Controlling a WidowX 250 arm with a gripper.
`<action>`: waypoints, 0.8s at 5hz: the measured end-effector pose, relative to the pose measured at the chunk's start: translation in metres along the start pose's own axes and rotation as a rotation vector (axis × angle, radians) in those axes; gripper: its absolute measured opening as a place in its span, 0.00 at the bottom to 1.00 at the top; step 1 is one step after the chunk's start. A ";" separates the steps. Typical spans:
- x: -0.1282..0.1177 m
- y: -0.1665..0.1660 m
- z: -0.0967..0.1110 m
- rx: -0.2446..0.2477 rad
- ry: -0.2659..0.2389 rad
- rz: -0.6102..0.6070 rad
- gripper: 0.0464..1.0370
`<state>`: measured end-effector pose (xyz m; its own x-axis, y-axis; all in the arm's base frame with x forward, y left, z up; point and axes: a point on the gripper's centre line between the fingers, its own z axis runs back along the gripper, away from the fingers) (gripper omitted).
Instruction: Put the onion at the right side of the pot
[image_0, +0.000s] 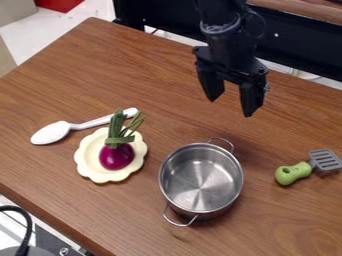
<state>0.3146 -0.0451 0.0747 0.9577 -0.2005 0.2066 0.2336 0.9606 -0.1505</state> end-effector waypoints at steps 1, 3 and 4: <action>-0.006 0.001 -0.008 -0.005 0.031 0.006 0.96; -0.014 0.022 -0.006 -0.019 0.041 0.056 0.96; -0.025 0.039 0.021 -0.029 0.044 0.053 0.96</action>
<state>0.2959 0.0018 0.0844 0.9751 -0.1588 0.1549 0.1869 0.9642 -0.1881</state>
